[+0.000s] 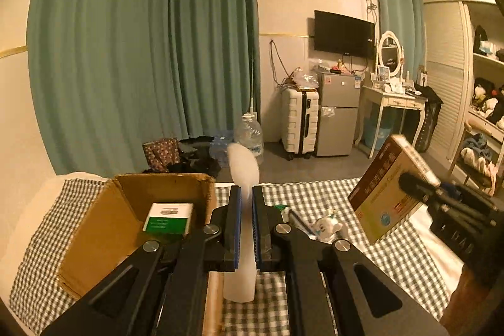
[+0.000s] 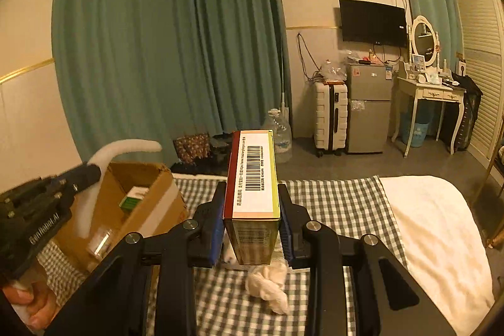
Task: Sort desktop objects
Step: 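Carry the white tube and red-and-white box over into the cardboard box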
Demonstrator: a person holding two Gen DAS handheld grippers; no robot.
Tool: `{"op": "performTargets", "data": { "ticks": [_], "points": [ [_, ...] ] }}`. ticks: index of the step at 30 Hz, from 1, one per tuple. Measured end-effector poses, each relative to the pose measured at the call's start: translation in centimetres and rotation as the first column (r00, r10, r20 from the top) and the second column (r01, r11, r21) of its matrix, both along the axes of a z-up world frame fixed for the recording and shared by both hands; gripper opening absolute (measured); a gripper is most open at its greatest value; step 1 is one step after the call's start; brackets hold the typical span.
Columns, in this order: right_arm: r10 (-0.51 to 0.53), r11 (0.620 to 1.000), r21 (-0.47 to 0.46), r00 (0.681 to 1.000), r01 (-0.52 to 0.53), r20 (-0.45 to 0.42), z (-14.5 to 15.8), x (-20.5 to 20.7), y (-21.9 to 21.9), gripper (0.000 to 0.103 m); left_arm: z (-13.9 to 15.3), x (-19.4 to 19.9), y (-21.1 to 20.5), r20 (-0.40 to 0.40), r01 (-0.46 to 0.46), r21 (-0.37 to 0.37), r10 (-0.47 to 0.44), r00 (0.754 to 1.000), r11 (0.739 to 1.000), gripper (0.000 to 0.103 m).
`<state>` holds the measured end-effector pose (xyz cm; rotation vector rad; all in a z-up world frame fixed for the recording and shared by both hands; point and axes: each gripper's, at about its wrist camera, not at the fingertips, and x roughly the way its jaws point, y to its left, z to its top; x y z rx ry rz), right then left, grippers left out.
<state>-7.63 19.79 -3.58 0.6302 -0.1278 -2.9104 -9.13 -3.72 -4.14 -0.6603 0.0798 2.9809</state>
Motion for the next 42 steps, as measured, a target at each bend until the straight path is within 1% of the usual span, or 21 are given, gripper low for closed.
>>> {"op": "performTargets", "data": {
  "ticks": [4, 9, 15, 19, 22, 26, 31, 36, 39, 42],
  "points": [
    [-0.002, 1.0, 0.002, 1.0, 0.002, -0.015, 0.4, -0.4, -1.8, 0.029, 0.3, -0.1, -1.7, -0.003, -0.025, 0.003, 0.025, 1.0, 1.0, 0.005],
    [0.016, 1.0, -0.008, 1.0, -0.016, -0.019, 0.6, -0.8, -4.2, 0.029, 0.9, 0.1, -4.2, -0.056, -0.091, 0.01, 0.091, 0.994, 0.996, 0.005],
    [0.04, 0.999, -0.001, 0.998, -0.04, -0.041, 1.1, -0.9, -6.8, 0.029, 0.9, -0.2, -7.4, -0.053, -0.133, 0.04, 0.136, 0.989, 0.99, 0.005],
    [0.056, 0.998, 0.011, 0.997, -0.056, -0.049, 1.4, -1.1, -8.2, 0.029, 0.6, -0.4, -9.1, -0.036, -0.139, 0.058, 0.141, 0.989, 0.989, 0.005],
    [0.069, 0.998, 0.013, 0.996, -0.068, -0.054, 1.6, -1.2, -9.3, 0.029, -0.2, -1.0, -10.1, -0.015, -0.15, 0.037, 0.15, 0.989, 0.988, 0.005],
    [0.088, 0.996, 0.016, 0.995, -0.088, -0.053, 1.6, -1.6, -10.8, 0.029, -1.0, -1.4, -11.0, 0.016, -0.153, 0.036, 0.152, 0.988, 0.988, 0.006],
    [0.122, 0.992, 0.029, 0.992, -0.121, -0.046, 1.2, -2.3, -13.2, 0.029, -1.0, -1.6, -12.5, 0.027, -0.17, 0.065, 0.169, 0.985, 0.983, 0.006],
    [0.16, 0.987, 0.032, 0.987, -0.159, -0.029, 0.4, -3.0, -15.2, 0.029, -1.5, -2.1, -14.8, 0.058, -0.203, 0.091, 0.198, 0.978, 0.975, 0.006],
    [0.185, 0.982, 0.034, 0.983, -0.184, -0.017, -0.1, -3.5, -16.7, 0.029, -2.1, -2.7, -16.2, 0.089, -0.216, 0.11, 0.207, 0.974, 0.97, 0.006],
    [0.204, 0.978, 0.041, 0.979, -0.204, -0.008, -0.6, -4.0, -18.0, 0.029, -2.9, -3.3, -17.5, 0.136, -0.228, 0.145, 0.209, 0.968, 0.963, 0.006]
  ]
}}
